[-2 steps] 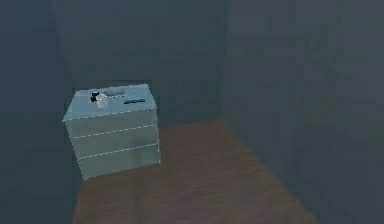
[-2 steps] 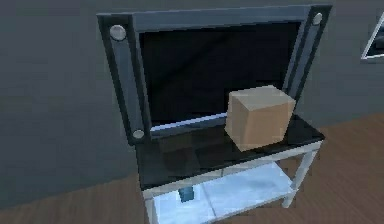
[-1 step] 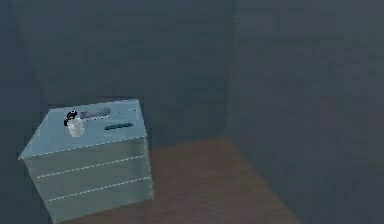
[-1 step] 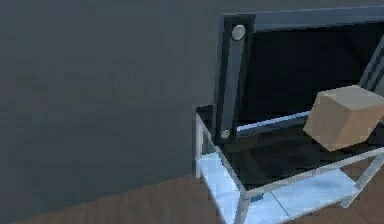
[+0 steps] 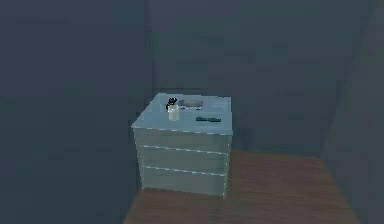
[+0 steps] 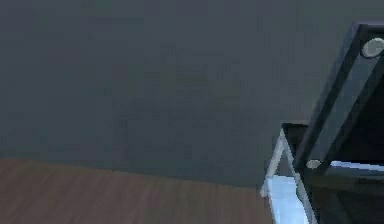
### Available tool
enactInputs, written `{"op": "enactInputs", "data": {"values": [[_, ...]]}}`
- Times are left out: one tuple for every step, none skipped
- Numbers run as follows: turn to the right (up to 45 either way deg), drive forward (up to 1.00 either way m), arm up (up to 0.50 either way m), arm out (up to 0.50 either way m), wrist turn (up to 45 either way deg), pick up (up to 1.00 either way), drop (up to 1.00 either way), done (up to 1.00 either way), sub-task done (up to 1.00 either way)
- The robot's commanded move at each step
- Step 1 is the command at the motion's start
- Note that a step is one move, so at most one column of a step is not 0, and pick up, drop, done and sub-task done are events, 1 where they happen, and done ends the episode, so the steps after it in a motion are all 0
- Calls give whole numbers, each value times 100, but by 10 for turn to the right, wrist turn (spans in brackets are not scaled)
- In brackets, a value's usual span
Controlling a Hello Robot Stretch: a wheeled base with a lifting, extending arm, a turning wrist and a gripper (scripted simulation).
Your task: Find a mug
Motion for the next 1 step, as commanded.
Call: {"op": "enactInputs", "data": {"values": [[0,55,0,0,0,0,0,0,0]]}}
